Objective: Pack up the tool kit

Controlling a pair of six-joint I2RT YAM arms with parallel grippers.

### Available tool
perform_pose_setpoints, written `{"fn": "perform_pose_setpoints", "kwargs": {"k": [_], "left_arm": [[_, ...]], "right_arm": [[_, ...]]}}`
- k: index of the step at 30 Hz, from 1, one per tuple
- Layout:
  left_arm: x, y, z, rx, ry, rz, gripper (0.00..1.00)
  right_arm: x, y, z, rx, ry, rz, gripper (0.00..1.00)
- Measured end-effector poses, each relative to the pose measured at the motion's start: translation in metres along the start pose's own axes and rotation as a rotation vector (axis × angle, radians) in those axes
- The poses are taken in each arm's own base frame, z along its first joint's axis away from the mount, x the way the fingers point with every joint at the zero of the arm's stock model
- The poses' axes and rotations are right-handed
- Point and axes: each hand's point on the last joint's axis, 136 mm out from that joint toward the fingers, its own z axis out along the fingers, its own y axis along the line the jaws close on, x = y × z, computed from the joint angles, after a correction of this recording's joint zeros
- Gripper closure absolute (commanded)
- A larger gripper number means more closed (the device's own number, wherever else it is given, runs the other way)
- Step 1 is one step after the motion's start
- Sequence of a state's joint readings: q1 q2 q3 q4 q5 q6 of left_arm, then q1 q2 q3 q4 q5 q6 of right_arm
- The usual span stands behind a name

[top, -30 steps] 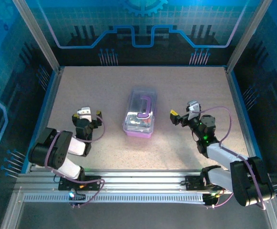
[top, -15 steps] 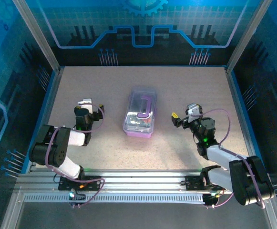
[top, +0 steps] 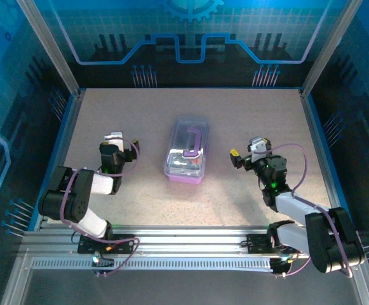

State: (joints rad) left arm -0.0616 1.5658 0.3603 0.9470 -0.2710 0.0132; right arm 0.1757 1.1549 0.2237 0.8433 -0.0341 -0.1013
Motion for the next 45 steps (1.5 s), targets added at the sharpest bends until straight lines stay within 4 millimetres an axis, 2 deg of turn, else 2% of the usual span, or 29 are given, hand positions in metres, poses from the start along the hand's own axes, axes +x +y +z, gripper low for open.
{"fn": "perform_pose_setpoints", "kwargs": {"k": [2,6,11,14,22,28,33,45], "left_arm": [[0.000,0.000,0.000,0.000,0.000,-0.005,0.01],[0.000,0.000,0.000,0.000,0.000,-0.008,0.01],[0.000,0.000,0.000,0.001,0.000,-0.011,0.01],[0.000,0.000,0.000,0.001,0.000,-0.011,0.01],[0.000,-0.001,0.000,0.004,0.000,-0.011,0.01],[0.000,-0.001,0.000,0.004,0.001,-0.011,0.01],[0.000,-0.001,0.000,0.004,0.001,-0.011,0.01],[0.000,-0.001,0.000,0.007,0.001,-0.011,0.01]], "right_arm": [[0.009,0.001,0.004,-0.004,0.016,-0.007,0.00],[0.046,0.013,0.013,-0.057,0.078,-0.038,0.00],[0.079,0.013,0.010,-0.037,0.120,-0.036,0.00],[0.078,0.001,0.014,0.026,0.114,-0.035,0.00],[0.046,-0.033,0.040,0.170,0.081,0.003,0.00],[0.050,-0.060,0.049,0.236,0.144,0.074,0.00],[0.065,-0.061,0.047,0.232,0.201,0.106,0.00],[0.071,-0.058,0.046,0.167,0.220,0.144,0.00]]}}
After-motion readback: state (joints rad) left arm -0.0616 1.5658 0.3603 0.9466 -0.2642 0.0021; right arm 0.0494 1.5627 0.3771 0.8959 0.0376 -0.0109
